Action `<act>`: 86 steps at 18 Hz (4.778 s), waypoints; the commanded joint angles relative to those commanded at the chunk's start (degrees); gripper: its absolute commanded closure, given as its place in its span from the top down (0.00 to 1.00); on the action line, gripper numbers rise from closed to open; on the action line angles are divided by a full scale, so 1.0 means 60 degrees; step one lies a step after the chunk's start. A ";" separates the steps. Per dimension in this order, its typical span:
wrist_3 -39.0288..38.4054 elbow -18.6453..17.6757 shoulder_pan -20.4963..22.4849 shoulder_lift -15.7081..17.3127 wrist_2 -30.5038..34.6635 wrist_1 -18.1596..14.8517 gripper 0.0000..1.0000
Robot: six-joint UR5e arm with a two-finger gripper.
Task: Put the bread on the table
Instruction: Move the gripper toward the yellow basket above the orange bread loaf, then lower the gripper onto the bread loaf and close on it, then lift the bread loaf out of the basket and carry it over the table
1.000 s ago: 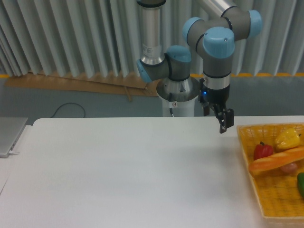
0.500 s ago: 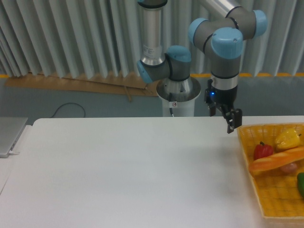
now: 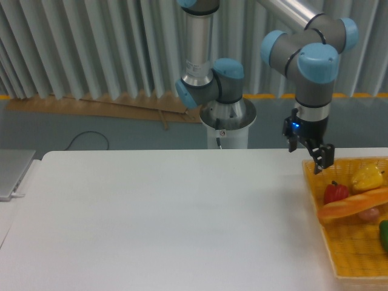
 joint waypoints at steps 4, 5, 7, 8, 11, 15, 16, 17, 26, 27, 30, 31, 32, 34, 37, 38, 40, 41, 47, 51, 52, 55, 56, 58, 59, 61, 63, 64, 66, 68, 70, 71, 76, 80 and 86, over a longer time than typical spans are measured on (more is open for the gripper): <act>0.0116 0.0540 0.0146 -0.0512 -0.0015 0.0104 1.00; 0.0117 0.0687 0.0146 -0.0644 -0.0029 0.0118 1.00; 0.0117 0.0835 0.0219 -0.0850 -0.0029 0.0336 1.00; 0.0117 0.0835 0.0234 -0.0894 -0.0044 0.0585 1.00; 0.0233 0.0894 0.0366 -0.1201 -0.0088 0.1186 1.00; 0.0264 0.1011 0.0469 -0.1597 -0.0088 0.1554 1.00; 0.0264 0.1026 0.0483 -0.1685 -0.0088 0.1641 1.00; 0.0264 0.1011 0.0483 -0.1787 -0.0073 0.1816 1.00; 0.0761 0.0924 0.0513 -0.2066 -0.0015 0.1993 1.00; 0.0747 0.0923 0.0513 -0.2066 0.0000 0.2008 1.00; 0.0775 0.0836 0.0556 -0.2081 0.0000 0.2067 1.00; 0.0762 0.0792 0.0600 -0.2096 0.0000 0.2081 1.00; 0.0776 0.0748 0.0630 -0.2125 0.0000 0.2096 1.00; 0.0776 0.0762 0.0630 -0.2169 0.0000 0.2082 1.00; 0.0791 0.0718 0.0630 -0.2198 0.0000 0.2111 1.00; 0.0791 0.0704 0.0615 -0.2213 0.0000 0.2140 1.00; 0.0660 0.0689 0.0586 -0.2213 0.0000 0.2140 1.00; 0.0558 0.0674 0.0557 -0.2227 0.0000 0.2184 1.00; 0.0615 0.0381 0.0557 -0.2228 0.0015 0.2418 0.82; 0.0732 0.0337 0.0557 -0.2213 0.0000 0.2433 0.82; 0.0732 0.0337 0.0557 -0.2213 0.0000 0.2418 0.77; 0.0776 0.0352 0.0571 -0.2213 0.0000 0.2418 0.73; 0.0776 0.0352 0.0571 -0.2198 0.0000 0.2418 0.70; 0.0776 0.0352 0.0571 -0.2198 0.0015 0.2404 0.51; 0.0776 0.0337 0.0571 -0.2184 0.0015 0.2404 0.51; 0.0791 0.0337 0.0571 -0.2169 0.0219 0.2404 0.51; 0.0791 0.0352 0.0571 -0.2213 0.0366 0.2389 0.48; 0.0791 0.0352 0.0557 -0.2213 0.0366 0.2404 0.46; 0.0776 0.0337 0.0557 -0.2228 0.0381 0.2389 0.28; 0.0791 0.0352 0.0571 -0.2228 0.0381 0.2389 0.28; 0.0776 0.0352 0.0571 -0.2242 0.0381 0.2389 0.28; 0.0776 0.0352 0.0571 -0.2228 0.0381 0.2389 0.29; 0.0674 0.0367 0.0586 -0.2096 0.0410 0.2301 0.30; 0.0659 0.0352 0.0586 -0.1891 0.0410 0.2199 0.30; 0.0323 0.0352 0.0440 -0.1701 0.0308 0.2023 0.30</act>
